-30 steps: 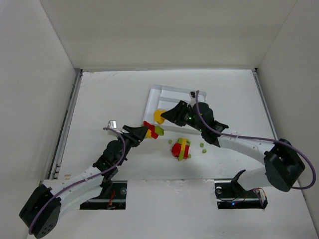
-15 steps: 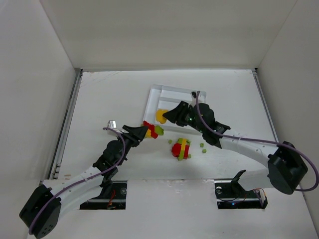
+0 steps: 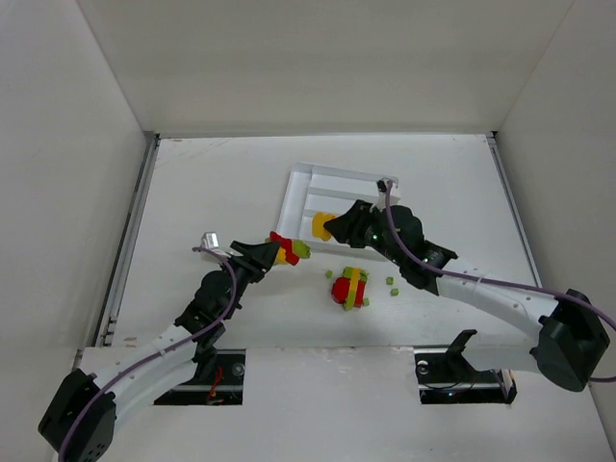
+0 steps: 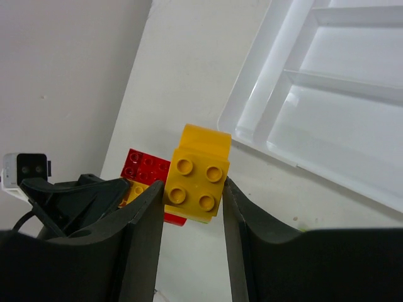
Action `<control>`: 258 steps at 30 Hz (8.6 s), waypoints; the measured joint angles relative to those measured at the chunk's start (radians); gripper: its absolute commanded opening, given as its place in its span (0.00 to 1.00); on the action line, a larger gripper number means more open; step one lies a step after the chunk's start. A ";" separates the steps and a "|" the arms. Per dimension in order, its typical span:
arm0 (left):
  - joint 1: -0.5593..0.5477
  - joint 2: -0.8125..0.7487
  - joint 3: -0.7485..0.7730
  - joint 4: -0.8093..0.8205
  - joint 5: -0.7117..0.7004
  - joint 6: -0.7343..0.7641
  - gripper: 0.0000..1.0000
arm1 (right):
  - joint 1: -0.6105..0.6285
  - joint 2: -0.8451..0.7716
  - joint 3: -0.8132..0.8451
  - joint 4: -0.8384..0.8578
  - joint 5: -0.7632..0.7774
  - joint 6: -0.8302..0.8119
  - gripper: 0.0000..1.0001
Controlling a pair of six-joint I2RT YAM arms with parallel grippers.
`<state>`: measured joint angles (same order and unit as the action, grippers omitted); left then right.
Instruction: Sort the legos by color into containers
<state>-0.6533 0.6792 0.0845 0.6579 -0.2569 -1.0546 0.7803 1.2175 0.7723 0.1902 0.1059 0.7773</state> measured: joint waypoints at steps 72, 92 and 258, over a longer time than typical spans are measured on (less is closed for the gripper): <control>-0.046 0.032 0.224 -0.308 -0.002 -0.030 0.65 | 0.032 0.079 0.005 0.224 -0.183 0.122 0.28; -0.025 0.017 0.116 0.065 0.041 -0.143 0.64 | -0.015 0.145 -0.037 0.409 -0.246 0.286 0.29; -0.090 0.356 0.201 -0.505 -0.162 -0.022 0.18 | -0.027 0.105 -0.227 0.113 0.105 -0.126 0.73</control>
<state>-0.7429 1.0355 0.2852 0.1524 -0.4187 -1.0763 0.7536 1.3228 0.5453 0.3035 0.2111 0.6514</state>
